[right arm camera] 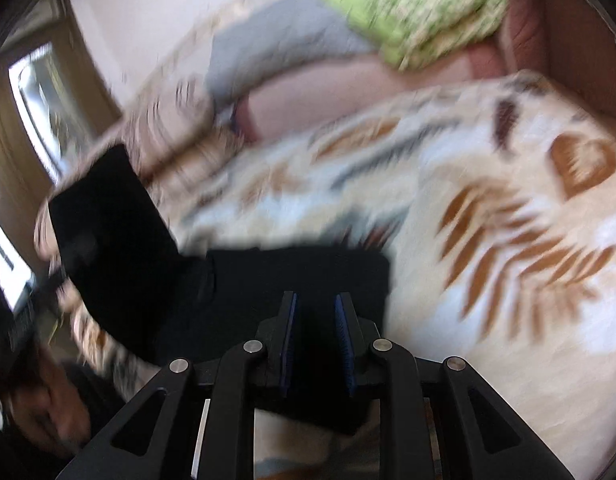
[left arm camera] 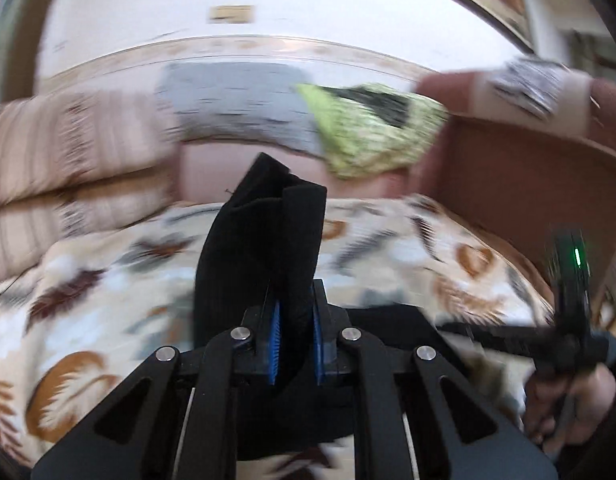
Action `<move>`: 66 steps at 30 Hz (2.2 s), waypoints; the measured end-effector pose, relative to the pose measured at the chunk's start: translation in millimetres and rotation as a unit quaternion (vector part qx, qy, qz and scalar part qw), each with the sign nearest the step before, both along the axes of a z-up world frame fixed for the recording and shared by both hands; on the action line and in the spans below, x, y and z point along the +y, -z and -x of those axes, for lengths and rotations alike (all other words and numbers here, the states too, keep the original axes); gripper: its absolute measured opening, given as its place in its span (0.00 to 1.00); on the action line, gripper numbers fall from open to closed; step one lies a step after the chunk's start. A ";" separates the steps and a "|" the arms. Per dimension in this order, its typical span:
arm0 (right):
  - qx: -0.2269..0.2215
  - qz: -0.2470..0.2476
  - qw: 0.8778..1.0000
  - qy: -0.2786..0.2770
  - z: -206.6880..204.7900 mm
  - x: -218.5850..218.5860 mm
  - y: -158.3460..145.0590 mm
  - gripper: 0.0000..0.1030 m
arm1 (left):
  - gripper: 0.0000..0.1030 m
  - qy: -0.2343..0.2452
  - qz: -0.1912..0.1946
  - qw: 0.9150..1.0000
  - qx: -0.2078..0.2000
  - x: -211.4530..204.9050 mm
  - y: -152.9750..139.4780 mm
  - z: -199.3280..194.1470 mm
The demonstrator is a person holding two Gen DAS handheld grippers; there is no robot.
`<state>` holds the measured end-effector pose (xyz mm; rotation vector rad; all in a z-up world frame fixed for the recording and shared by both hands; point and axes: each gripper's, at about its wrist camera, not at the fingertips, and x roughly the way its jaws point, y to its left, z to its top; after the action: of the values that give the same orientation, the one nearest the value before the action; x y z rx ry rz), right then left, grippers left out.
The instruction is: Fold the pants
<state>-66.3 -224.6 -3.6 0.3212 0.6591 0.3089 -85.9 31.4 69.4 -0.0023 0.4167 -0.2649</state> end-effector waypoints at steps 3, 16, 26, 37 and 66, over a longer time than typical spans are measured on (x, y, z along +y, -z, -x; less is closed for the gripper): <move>-0.006 0.015 0.997 0.074 2.9 -24.2 -8.2 0.22 | 0.10 0.017 -0.023 0.999 0.025 -36.8 8.1 -2.8; 0.056 -0.044 0.989 0.126 -7.0 -52.7 15.4 0.22 | 0.10 0.048 -0.058 0.994 0.084 -108.1 33.8 -13.4; 0.025 -0.008 0.993 0.114 6.5 -42.8 3.6 0.22 | 0.64 0.162 -0.051 0.979 0.110 -123.2 71.0 1.9; 0.058 -0.026 0.974 -0.216 -6.9 36.1 3.4 0.19 | 0.64 0.241 0.082 0.951 0.175 -74.8 62.5 3.2; 0.100 0.051 0.987 -0.118 -6.7 24.0 27.2 0.00 | 0.24 0.030 0.128 0.970 0.205 26.5 30.4 -68.4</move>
<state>-59.6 -200.6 -30.8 0.1774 0.9100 0.4718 -17.5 57.9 39.0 -0.3018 0.7918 -0.3774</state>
